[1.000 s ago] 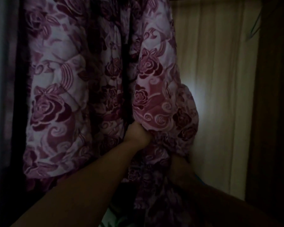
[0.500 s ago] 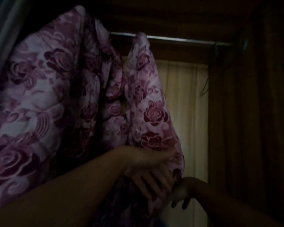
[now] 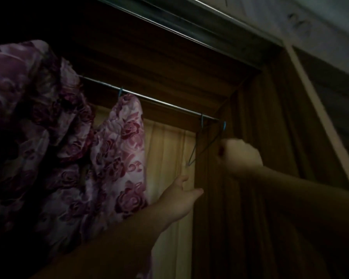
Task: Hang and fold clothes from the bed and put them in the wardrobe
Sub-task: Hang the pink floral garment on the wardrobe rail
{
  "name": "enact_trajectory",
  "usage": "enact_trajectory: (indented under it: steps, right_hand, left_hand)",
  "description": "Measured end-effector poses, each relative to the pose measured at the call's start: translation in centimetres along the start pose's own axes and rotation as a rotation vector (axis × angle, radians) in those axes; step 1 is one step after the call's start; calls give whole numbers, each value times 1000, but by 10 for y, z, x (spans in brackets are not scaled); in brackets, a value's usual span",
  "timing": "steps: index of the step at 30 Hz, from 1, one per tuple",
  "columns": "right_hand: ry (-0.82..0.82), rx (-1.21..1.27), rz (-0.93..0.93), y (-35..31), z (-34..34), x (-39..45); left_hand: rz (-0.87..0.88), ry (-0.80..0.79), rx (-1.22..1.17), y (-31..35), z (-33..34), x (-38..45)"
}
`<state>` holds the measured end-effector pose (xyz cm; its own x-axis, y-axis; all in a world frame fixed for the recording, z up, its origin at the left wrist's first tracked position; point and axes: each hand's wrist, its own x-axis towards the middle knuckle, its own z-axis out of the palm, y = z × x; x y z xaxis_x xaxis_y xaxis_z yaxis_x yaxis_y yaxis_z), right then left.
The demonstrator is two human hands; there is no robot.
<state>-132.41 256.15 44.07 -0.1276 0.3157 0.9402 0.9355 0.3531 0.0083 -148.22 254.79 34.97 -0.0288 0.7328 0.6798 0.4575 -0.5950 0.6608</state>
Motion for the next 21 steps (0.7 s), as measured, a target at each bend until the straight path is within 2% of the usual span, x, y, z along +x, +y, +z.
enact_trajectory:
  steps: [3, 5, 10, 17, 21]
  right_hand:
    - [203, -12, -26, -2, -22, 27]
    - [251, -25, 26, -2, -22, 48]
    - [148, 53, 145, 2, -4, 85]
    - [188, 198, 146, 15, 19, 104]
    - [105, 306, 197, 17, 24, 112]
  left_hand:
    - [85, 13, 42, 0, 5, 13]
    - [137, 24, 74, 2, 6, 25]
    - [200, 40, 172, 0, 5, 50]
    - [205, 67, 264, -23, -4, 64]
    - [207, 66, 304, -30, -8, 67]
